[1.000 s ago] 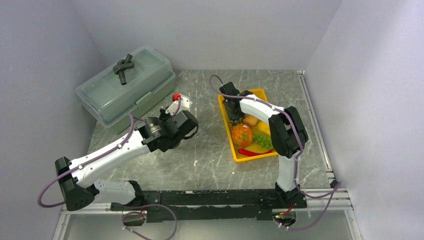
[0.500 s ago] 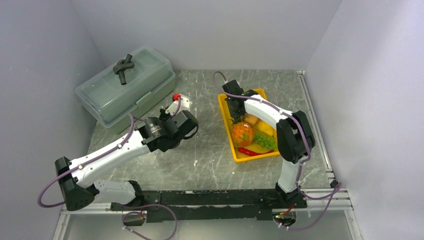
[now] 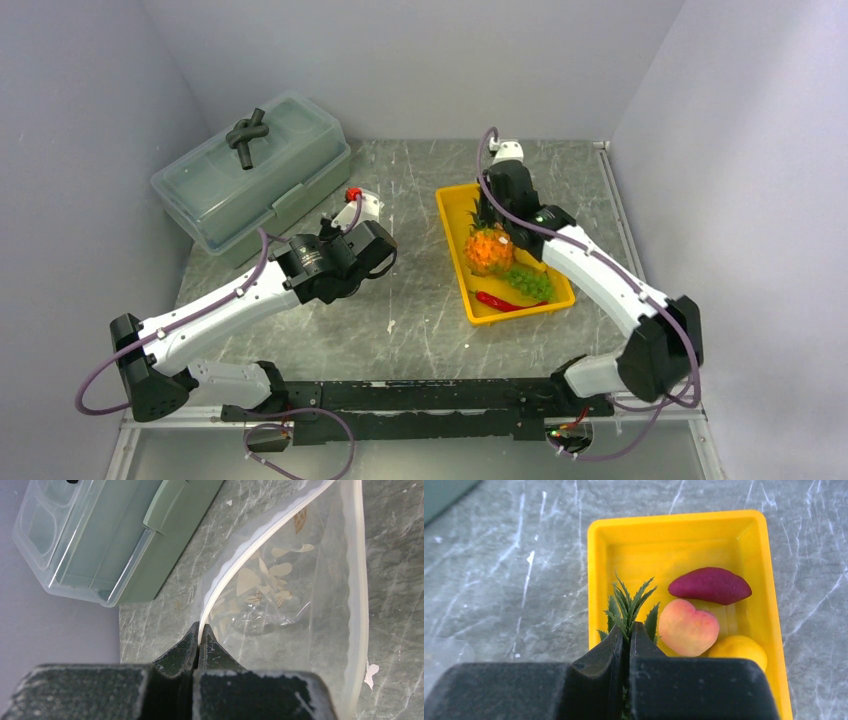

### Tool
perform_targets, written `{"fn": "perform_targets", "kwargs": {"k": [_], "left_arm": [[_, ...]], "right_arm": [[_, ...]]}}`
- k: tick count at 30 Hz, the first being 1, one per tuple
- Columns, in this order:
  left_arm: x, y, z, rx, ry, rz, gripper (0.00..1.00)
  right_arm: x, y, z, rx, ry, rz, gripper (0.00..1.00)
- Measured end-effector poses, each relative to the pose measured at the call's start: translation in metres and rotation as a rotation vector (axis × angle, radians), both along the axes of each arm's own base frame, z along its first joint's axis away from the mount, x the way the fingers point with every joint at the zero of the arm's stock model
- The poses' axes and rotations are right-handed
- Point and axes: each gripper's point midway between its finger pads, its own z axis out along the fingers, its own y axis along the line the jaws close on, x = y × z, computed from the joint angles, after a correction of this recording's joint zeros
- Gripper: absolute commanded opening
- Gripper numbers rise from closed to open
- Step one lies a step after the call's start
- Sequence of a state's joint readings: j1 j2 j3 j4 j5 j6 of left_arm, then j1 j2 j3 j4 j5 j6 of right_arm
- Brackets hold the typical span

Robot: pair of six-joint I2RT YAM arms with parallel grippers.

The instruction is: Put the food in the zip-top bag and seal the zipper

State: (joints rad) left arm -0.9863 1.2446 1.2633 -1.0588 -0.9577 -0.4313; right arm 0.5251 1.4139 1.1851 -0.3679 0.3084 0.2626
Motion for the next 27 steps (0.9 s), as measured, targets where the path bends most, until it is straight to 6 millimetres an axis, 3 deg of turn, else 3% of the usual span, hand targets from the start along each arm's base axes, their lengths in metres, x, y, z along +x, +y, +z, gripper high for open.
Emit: {"fn": "perform_targets", "kwargs": {"k": [9,16,27], "left_arm": [[-0.001,-0.005,-0.003,-0.018,0.019,-0.015,0.00],[-0.001,-0.014,-0.006,-0.044,0.044,-0.037,0.00],[0.001,-0.031,0.001,-0.080,0.081,-0.059,0.00]], "right_arm": [[-0.024,0.006,0.051,0.233,-0.251,0.059,0.00],[-0.058,0.015,0.099,0.476,-0.506,0.164,0.00],[-0.106,0.051,0.178,0.778,-0.761,0.331,0.00]]}}
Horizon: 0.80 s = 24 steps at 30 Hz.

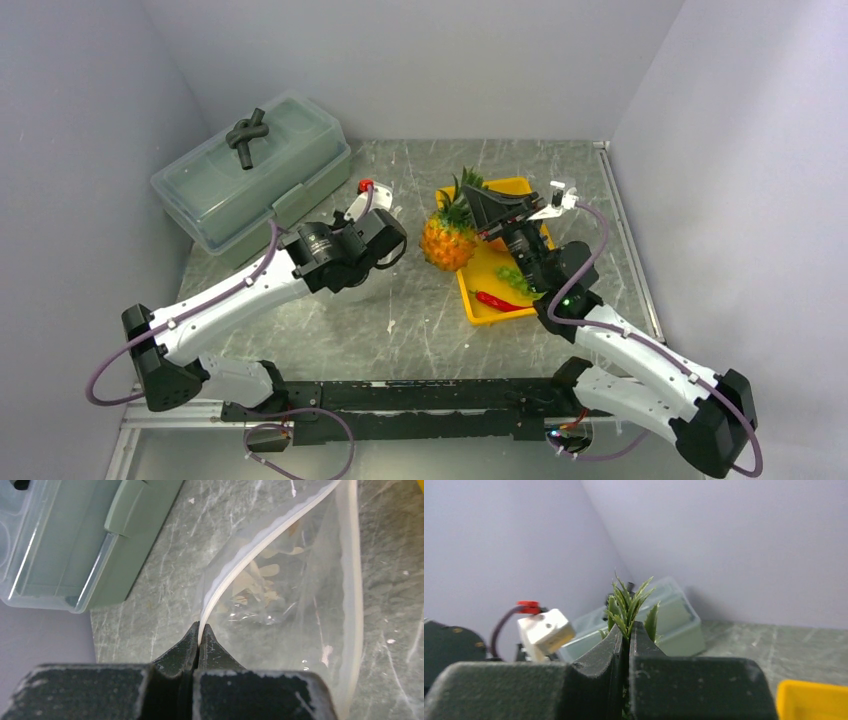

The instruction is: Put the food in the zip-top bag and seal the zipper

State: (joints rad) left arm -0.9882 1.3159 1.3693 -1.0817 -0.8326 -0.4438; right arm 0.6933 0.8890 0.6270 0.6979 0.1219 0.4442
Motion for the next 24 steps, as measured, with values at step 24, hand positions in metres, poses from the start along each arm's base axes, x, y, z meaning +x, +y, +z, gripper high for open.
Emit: {"fn": "perform_targets", "kwargs": {"k": [24], "left_arm": [[0.003,-0.009,0.006,0.010,0.037,0.031,0.00]], "right_arm": [[-0.027,0.015,0.041,0.194,-0.091,0.028,0.00]]}}
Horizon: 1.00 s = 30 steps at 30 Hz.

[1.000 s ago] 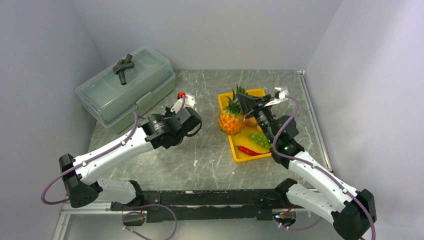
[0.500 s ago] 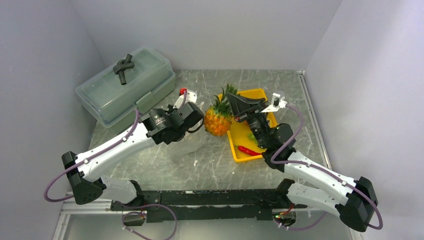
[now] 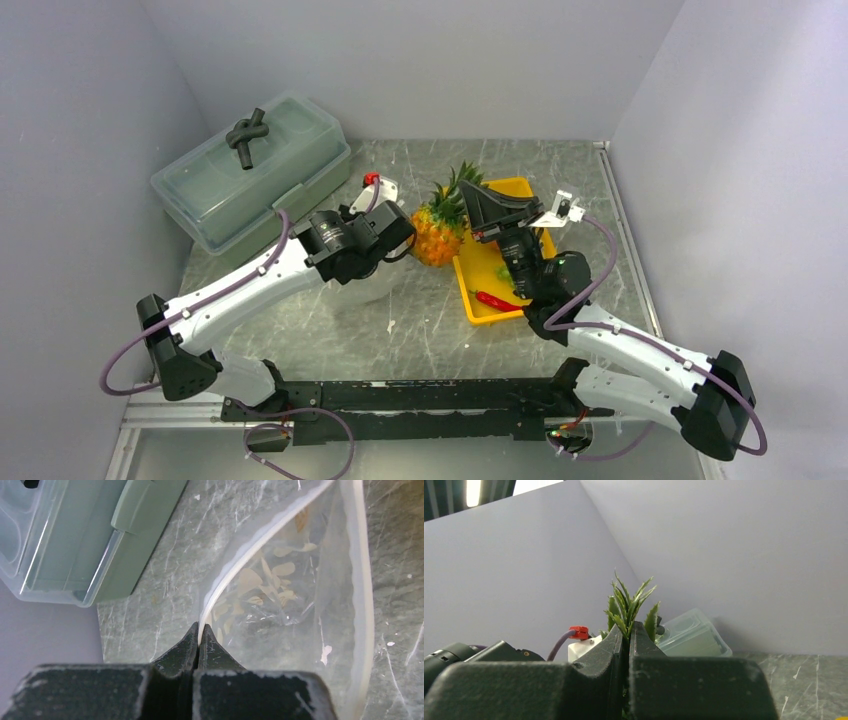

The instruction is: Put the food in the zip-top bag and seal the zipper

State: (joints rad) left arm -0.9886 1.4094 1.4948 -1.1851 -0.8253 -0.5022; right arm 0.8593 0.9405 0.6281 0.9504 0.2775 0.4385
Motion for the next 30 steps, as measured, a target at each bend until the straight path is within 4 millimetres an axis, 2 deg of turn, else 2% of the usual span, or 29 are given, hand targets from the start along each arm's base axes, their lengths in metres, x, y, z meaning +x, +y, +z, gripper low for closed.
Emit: {"fn": "perform_targets", "kwargs": {"k": [9,21,30], "left_arm": [[-0.004,-0.005,-0.004,-0.030,0.029,-0.012,0.00],[-0.013,-0.018,-0.012,-0.120,0.089,-0.013,0.00],[-0.020,-0.024,-0.011,-0.209,0.108,0.005,0.00]], "right_arm": [[0.002,-0.004,0.008,0.056,-0.015,-0.020,0.00],[0.022,0.025,-0.024,0.074,0.078,-0.022,0.00],[0.029,0.029,-0.027,0.145,0.127,-0.037,0.00]]}}
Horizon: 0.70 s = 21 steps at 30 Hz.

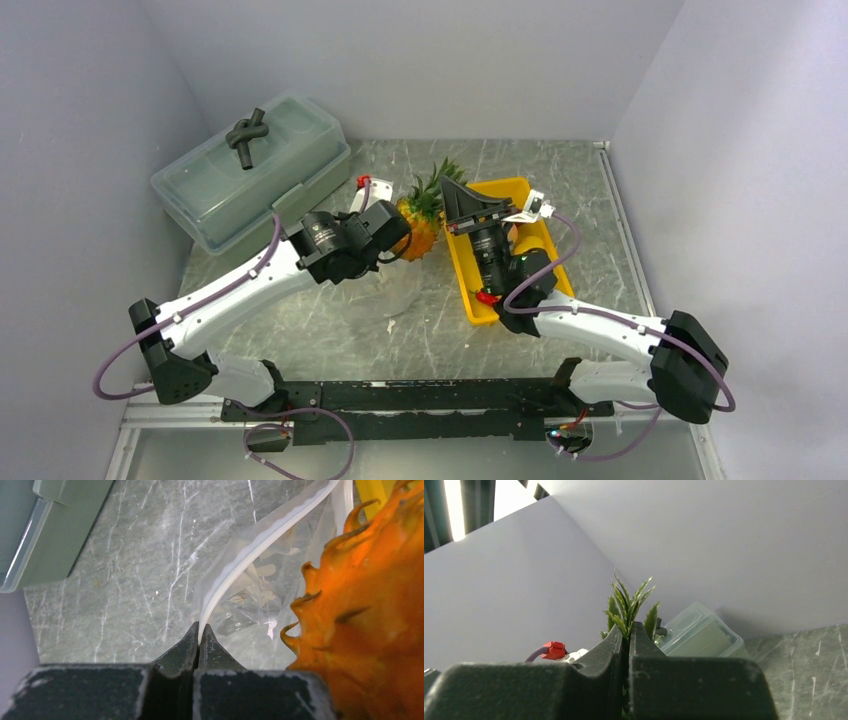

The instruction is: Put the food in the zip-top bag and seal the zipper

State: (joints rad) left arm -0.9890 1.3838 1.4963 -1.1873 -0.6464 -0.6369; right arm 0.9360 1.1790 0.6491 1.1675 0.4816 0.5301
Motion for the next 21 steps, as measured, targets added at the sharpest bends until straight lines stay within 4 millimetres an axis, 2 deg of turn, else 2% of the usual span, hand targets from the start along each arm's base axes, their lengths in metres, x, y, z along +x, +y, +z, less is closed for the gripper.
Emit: {"fn": "perform_targets", "kwargs": {"k": [10,15,21], "left_arm": [[-0.004,-0.004,0.002,-0.069,0.007,0.032,0.00],[-0.005,-0.004,0.006,-0.105,0.002,0.053,0.00],[-0.006,-0.006,0.019,-0.204,-0.033,0.077,0.00]], "right_arm": [[0.006,0.004,0.005,0.079,0.072,-0.031,0.00],[0.010,0.010,-0.007,0.089,0.125,-0.037,0.00],[0.009,0.020,-0.021,0.075,0.175,-0.029,0.00]]}}
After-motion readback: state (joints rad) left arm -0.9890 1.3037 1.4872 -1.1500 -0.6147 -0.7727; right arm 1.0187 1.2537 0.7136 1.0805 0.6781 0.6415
